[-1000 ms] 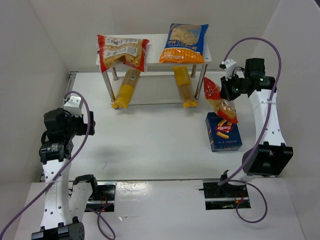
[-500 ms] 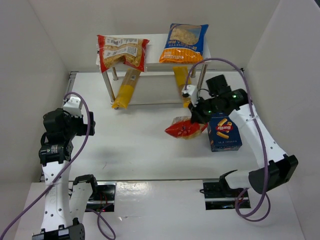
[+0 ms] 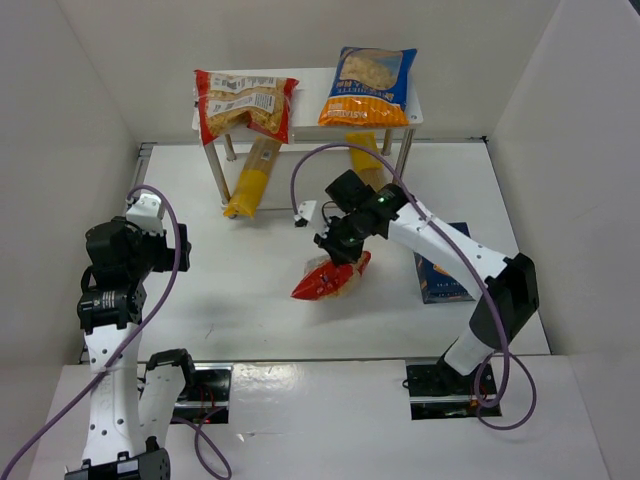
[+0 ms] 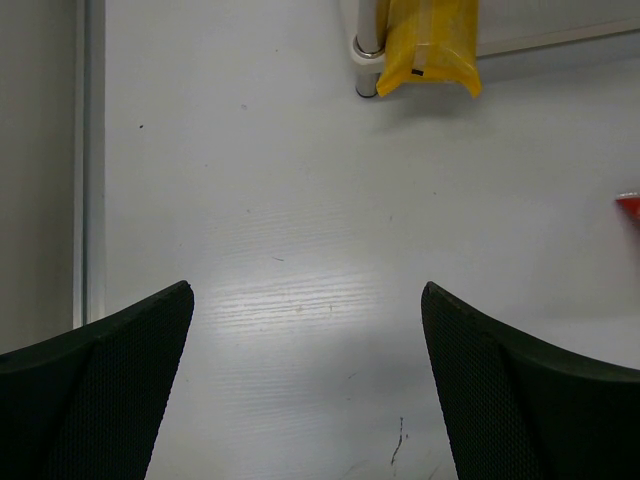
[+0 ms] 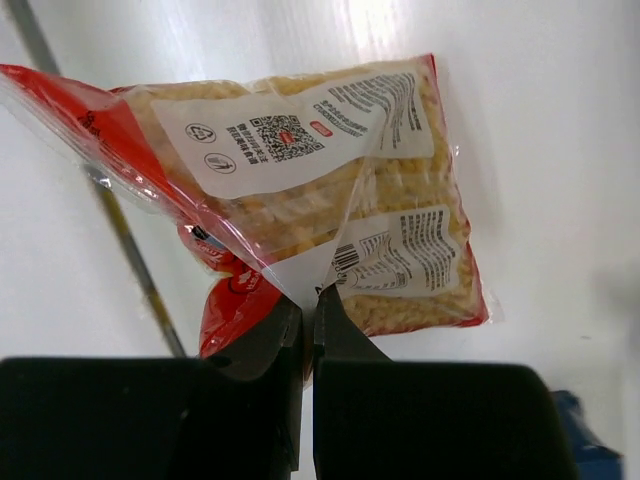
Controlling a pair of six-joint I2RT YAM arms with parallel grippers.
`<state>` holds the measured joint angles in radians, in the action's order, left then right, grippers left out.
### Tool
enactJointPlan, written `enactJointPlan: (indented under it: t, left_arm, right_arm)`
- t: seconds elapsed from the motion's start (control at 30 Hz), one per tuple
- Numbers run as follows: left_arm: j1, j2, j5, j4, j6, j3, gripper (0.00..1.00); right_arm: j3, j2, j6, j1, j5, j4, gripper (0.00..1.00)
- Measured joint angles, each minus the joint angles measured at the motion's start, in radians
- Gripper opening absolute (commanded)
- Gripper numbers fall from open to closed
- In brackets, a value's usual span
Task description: Place and organize the pasta boxes and bags onto the shelf
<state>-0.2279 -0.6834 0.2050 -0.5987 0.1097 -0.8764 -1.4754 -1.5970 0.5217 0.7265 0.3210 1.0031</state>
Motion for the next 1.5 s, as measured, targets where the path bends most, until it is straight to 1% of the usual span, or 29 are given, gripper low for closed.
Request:
enactJointPlan:
  t: [0.1,0.2,0.37,0.57,0.77,0.93,1.1,1.23,1.33,1.5]
  left_arm:
    - [0.0,0.0,0.0,0.0,0.0,0.0,1.0]
    - [0.0,0.0,0.0,0.0,0.0,0.0,1.0]
    - [0.0,0.0,0.001,0.0,0.0,0.0,1.0]
    - [0.0,0.0,0.001,0.0,0.0,0.0,1.0]
    - [0.0,-0.002,0.001,0.0,0.0,0.0,1.0]
    - [0.0,-0.002,0.001,0.0,0.0,0.0,1.0]
    - [0.0,-0.002,0.002,0.0,0.004,0.0,1.0]
    - [-0.003,-0.002,0.005,0.0,0.019,0.0,1.0]
    - [-0.008,-0.002,0.005,0.0,0.019,0.0,1.0]
    - [-0.01,-0.002,0.01,0.0,0.019,0.0,1.0]
  right_arm:
    - [-0.046,-0.006,-0.008,0.064,-0.064,-0.018,0.0]
    - [-0.114,-0.03,-0.018,0.124,-0.093,-0.029,0.0]
    - [-0.136,-0.068,-0.034,0.198,-0.109,-0.073,0.0]
    - [-0.108,-0.1,-0.034,0.207,-0.156,-0.104,0.0]
    - [-0.086,-0.1,-0.034,0.207,-0.263,-0.155,0.0]
    - [-0.076,-0.097,0.005,0.216,-0.406,-0.236,0.0]
    - [-0.036,-0.089,0.089,0.273,-0.608,-0.324,0.0]
    - [-0.003,-0.088,0.15,0.307,-0.74,-0.383,0.0]
    - [0.027,-0.086,0.199,0.319,-0.832,-0.446,0.0]
    - [0.09,-0.076,0.285,0.32,-0.94,-0.564,0.0]
